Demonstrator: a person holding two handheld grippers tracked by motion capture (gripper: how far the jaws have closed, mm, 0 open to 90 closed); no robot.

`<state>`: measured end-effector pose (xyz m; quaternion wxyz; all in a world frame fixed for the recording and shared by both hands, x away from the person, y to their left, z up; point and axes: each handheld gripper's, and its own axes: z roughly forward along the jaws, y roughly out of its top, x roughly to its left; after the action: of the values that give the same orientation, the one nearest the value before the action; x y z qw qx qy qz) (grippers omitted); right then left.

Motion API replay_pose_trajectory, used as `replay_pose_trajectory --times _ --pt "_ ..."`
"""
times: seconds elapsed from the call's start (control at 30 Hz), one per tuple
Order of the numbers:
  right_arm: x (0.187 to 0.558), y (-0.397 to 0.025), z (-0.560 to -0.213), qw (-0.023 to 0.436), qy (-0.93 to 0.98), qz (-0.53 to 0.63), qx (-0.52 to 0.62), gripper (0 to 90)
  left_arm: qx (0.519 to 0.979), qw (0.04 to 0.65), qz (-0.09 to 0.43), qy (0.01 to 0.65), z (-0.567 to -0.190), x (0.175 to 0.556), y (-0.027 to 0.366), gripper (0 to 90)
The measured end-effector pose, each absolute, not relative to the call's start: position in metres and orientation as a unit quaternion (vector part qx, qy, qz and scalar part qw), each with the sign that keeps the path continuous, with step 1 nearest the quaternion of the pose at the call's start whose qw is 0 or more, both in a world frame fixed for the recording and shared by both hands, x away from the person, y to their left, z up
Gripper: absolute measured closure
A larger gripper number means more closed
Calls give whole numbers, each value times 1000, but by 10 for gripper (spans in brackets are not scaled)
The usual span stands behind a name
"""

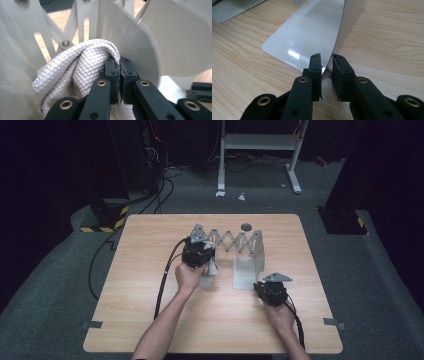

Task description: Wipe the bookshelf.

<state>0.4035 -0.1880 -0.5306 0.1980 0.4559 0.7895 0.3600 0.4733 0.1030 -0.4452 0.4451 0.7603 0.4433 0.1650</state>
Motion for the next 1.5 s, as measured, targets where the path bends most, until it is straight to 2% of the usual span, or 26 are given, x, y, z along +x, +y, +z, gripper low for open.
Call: replay_pose_trajectory --times 0.27,0.43,1.17,1.5 --pt "403 -188 -531 199 790 359 456 776 747 487 173 418 -414 457 111 861" --pt "403 -188 -531 199 790 359 456 777 750 490 172 409 -411 448 113 861" --pt "403 -187 -531 198 790 360 455 777 776 440 151 425 -468 450 107 859" --pt "403 -187 -531 197 790 360 455 777 799 378 161 440 -498 457 108 854"
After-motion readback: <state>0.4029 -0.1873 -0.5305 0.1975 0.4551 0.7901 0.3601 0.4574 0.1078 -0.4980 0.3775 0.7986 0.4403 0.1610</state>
